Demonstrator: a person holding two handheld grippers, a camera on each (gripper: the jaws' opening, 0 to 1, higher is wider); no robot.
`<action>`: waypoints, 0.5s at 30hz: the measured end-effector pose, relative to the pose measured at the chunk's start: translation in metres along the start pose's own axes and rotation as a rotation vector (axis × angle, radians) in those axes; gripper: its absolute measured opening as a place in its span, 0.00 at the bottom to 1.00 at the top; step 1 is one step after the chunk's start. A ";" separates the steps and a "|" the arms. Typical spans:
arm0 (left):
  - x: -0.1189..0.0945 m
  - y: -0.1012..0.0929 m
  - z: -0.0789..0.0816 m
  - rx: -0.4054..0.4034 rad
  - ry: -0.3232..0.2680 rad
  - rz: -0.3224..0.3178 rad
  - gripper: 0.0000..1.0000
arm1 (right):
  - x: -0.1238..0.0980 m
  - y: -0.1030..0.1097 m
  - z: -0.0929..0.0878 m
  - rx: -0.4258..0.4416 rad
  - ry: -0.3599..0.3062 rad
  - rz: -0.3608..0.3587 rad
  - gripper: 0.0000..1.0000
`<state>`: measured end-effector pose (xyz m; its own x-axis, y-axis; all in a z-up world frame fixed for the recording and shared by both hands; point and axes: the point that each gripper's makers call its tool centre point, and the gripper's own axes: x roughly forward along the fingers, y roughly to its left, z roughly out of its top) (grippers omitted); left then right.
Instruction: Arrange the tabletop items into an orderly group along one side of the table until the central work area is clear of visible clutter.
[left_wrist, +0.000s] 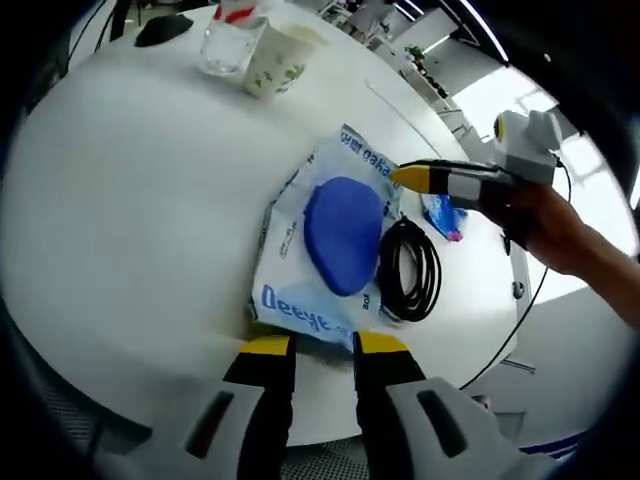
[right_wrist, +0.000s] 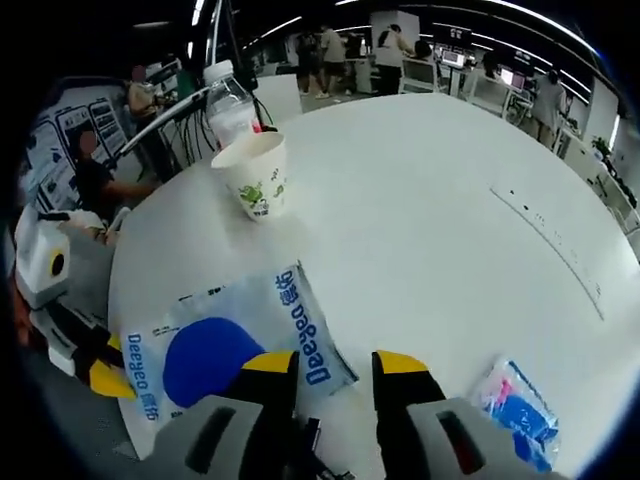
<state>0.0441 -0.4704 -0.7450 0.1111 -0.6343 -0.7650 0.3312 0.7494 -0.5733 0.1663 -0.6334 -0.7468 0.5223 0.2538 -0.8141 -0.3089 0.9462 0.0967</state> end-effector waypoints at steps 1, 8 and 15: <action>0.001 0.000 0.000 -0.001 0.002 0.000 0.20 | 0.001 0.001 0.000 -0.001 0.002 0.004 0.28; 0.011 0.004 0.002 -0.024 0.011 0.000 0.19 | 0.007 0.012 -0.002 -0.031 0.025 0.042 0.28; 0.011 0.002 0.001 -0.023 0.022 0.010 0.13 | 0.008 0.013 0.003 -0.091 0.018 0.049 0.23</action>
<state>0.0471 -0.4757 -0.7542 0.0936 -0.6226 -0.7769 0.3082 0.7601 -0.5720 0.1686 -0.6180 -0.7508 0.4906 0.2946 -0.8201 -0.4049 0.9104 0.0848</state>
